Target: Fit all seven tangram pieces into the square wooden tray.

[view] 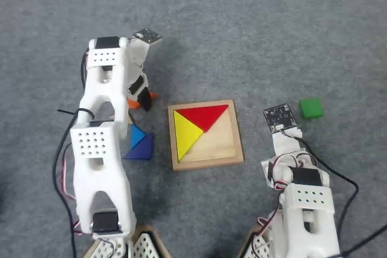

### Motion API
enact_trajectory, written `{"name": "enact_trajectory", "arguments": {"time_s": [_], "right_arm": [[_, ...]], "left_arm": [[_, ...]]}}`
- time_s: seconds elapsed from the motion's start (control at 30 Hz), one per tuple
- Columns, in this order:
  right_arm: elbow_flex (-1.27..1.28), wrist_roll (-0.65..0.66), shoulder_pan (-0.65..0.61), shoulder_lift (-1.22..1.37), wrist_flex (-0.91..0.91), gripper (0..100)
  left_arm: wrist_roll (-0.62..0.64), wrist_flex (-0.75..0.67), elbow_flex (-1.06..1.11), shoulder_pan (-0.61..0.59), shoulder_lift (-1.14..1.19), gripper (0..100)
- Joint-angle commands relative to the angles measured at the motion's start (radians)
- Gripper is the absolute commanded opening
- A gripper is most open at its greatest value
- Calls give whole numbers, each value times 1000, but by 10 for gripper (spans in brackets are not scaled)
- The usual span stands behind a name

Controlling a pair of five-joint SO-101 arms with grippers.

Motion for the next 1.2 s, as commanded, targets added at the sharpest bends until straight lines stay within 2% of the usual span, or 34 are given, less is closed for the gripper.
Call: {"name": "enact_trajectory", "arguments": {"time_s": [0.0,0.17,0.3,0.53,0.77,1.0,1.17], "right_arm": [[-8,9,-7,-27,-19,192],[-8,9,-7,-27,-19,192],[-8,9,-7,-27,-19,192],[-8,9,-7,-27,-19,192],[-8,9,-7,-27,-19,192],[-8,8,-7,-27,-19,192],[-8,8,-7,-27,-19,192]], "left_arm": [[-11,-15,-22,-5,5,238],[-8,61,-21,20,15,137],[71,89,-21,51,15,11],[147,97,-38,104,-3,10],[236,157,-139,130,-124,10],[327,157,87,221,-353,10],[486,150,208,344,-503,10]]}}
